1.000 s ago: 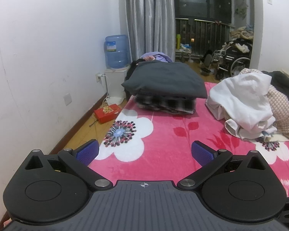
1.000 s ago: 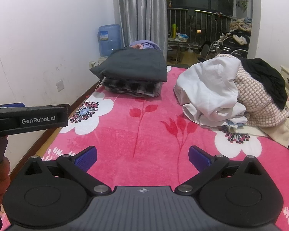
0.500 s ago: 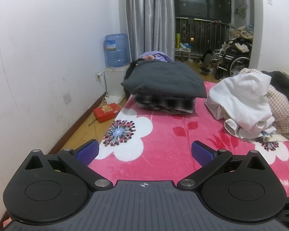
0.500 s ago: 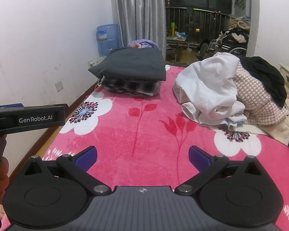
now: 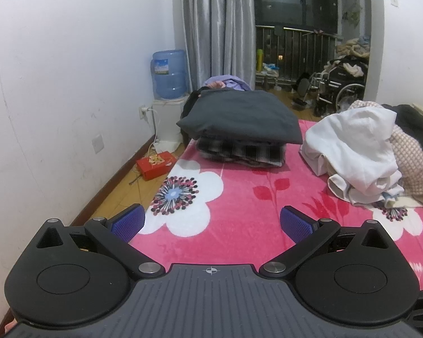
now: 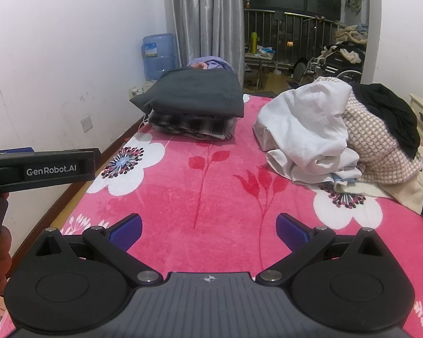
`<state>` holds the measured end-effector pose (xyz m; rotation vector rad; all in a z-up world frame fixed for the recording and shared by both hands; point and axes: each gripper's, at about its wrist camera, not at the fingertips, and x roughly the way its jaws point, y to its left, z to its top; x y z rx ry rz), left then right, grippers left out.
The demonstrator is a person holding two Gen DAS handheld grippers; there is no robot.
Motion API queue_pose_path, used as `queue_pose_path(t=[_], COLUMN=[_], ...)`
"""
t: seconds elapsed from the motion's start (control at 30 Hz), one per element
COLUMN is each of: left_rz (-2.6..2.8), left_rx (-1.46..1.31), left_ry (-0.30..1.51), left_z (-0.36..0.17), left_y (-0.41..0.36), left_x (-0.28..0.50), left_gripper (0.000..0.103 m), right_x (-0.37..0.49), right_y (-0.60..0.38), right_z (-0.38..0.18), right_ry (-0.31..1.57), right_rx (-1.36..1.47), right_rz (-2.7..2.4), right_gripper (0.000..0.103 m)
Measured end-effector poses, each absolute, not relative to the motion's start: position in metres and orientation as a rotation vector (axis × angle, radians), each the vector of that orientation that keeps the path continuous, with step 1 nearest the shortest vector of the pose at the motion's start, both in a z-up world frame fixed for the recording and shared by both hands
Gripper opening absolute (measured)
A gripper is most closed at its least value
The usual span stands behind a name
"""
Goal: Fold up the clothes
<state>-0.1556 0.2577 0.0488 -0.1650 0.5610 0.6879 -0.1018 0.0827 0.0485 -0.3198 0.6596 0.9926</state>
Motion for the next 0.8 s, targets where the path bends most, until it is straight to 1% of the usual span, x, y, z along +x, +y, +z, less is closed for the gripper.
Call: queue_pose_path(t=[0.8], left_rz=[0.686], left_rx=[-0.166], left_ry=[0.565], left_z=[0.049], left_y=[0.2637], left_x=[-0.1555], left_gripper=[0.103], right_x=[-0.1042], right_y=[0.0851], right_z=[0.0496], right_ry=[0.667], right_rx=[-0.321], right_rz=[0.994], right_gripper=[0.103])
